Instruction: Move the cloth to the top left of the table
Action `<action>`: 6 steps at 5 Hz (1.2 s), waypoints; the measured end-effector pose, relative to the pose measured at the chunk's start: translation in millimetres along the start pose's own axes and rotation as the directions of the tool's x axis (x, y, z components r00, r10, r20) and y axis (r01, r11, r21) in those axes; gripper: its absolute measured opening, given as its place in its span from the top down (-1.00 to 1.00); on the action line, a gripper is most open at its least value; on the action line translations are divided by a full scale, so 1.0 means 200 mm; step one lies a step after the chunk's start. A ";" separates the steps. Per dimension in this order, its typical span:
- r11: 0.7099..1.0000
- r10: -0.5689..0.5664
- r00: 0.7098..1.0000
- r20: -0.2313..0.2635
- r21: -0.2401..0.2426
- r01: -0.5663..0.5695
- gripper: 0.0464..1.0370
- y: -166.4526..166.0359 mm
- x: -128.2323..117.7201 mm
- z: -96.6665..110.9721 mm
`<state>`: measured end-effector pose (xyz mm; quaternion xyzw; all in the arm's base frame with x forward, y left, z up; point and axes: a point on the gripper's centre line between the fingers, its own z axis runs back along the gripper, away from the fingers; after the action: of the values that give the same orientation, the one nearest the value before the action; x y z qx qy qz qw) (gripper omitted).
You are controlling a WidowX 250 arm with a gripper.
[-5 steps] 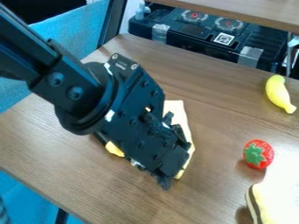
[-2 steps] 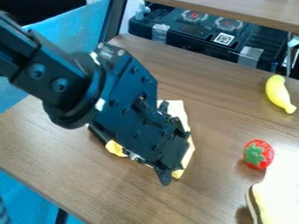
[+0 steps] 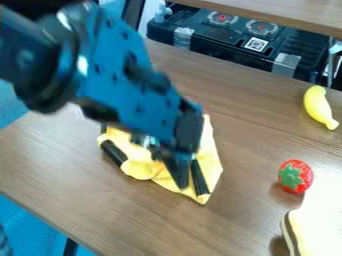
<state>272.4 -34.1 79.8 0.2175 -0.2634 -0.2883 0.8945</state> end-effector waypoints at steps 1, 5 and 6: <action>0.993 0.104 0.993 -0.053 -0.051 -0.107 0.98 0.20 -0.02 -0.01; 0.922 0.378 0.910 -0.171 -0.025 -0.387 0.98 0.87 -0.07 -0.26; 0.904 0.416 0.885 -0.211 -0.016 -0.428 0.98 0.99 -0.09 -0.33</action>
<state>378.8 139.1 129.1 0.1555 -0.2029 -0.0711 0.9642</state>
